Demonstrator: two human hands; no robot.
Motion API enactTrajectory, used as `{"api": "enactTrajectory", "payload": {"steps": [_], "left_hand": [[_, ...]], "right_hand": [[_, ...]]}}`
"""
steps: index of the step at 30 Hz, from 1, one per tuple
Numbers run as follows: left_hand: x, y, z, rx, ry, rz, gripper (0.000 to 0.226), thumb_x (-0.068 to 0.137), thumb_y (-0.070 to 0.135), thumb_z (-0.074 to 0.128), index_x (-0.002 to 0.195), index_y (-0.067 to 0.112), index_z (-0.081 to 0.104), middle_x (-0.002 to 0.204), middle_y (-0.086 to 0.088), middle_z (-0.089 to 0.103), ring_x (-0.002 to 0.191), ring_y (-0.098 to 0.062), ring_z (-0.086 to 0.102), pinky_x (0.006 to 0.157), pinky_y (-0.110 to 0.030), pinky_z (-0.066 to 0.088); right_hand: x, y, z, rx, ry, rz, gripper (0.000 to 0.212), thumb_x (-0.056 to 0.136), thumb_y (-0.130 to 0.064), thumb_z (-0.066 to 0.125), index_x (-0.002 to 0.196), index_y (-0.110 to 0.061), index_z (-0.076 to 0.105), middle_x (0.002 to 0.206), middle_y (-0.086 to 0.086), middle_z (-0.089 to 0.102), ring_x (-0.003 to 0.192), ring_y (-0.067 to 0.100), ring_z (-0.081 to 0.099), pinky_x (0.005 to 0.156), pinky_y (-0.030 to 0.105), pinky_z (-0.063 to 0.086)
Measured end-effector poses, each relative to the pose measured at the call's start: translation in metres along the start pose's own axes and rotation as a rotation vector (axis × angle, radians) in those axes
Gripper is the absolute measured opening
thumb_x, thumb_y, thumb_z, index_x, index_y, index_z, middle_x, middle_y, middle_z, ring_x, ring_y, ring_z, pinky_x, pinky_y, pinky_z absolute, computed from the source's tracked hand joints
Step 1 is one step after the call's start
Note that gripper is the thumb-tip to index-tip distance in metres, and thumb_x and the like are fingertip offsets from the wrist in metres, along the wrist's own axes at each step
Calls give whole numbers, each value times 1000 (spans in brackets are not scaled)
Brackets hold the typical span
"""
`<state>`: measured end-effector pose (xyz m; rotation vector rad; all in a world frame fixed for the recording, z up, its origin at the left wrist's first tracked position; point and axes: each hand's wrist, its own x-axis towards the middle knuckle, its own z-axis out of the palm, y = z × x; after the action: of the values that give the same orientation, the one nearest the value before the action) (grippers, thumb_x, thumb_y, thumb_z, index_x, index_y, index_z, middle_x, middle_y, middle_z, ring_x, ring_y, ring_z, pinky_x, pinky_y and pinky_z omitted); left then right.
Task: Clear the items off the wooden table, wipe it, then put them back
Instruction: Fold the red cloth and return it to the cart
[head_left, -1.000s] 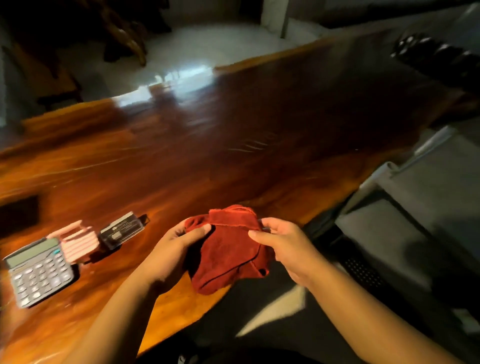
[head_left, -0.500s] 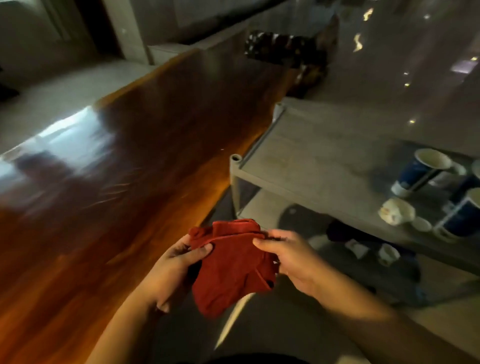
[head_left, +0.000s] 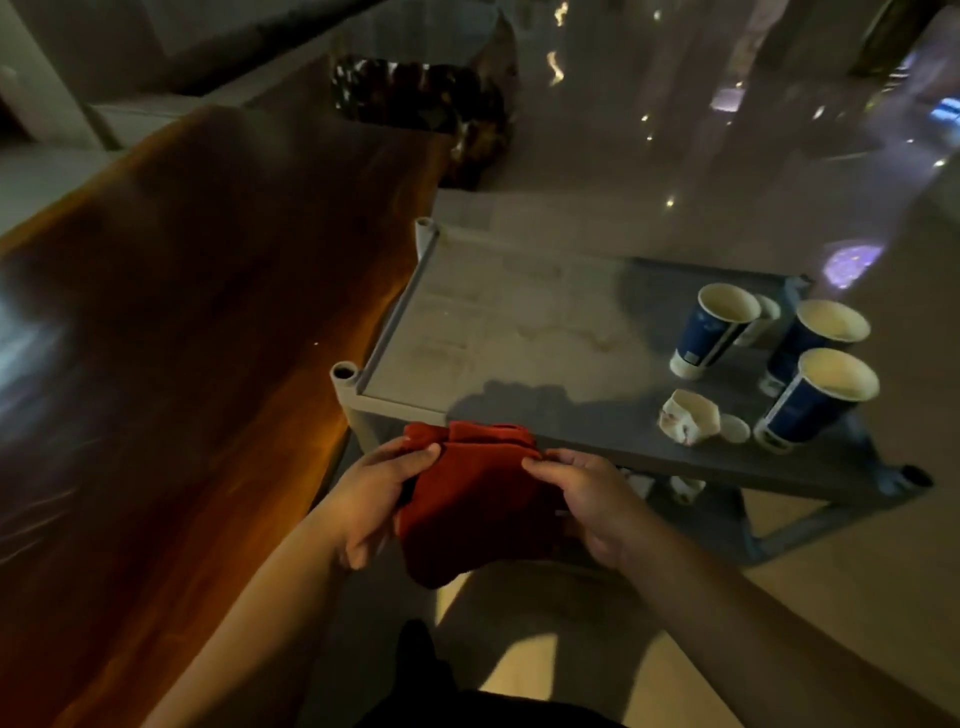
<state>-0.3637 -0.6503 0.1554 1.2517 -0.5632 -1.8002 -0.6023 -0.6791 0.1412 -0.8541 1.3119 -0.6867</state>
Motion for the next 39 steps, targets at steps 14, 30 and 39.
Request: {"api": "enactTrajectory", "payload": {"steps": [14,30,39], "left_hand": [[150,106,-35,204,25,-117,20,98,24,62,117,22,64,114,-12,72,105,-31,70,82,-44,60],[237,105,-38,941,198,55,40,96,21,58,136,15,58,121,-8,65,111,-25,62,97,-39,52],[179,97,-56,1092,343,158,55,94,45,59,145,35,42,139,4,44,124,-17,50,97,-33,49]], "right_hand": [[133,-73,47,-80,192,94,15,96,-23,66,106,-16,75,91,3,80,84,21,75,64,30,53],[250,-55,38,-341,220,123,11,94,-18,69,105,-19,69,104,5,73,90,19,69,71,30,53],[257,-69,16,-494,61,-16,43,91,-15,74,128,-10,53,112,9,59,90,18,59,71,28,46]]}}
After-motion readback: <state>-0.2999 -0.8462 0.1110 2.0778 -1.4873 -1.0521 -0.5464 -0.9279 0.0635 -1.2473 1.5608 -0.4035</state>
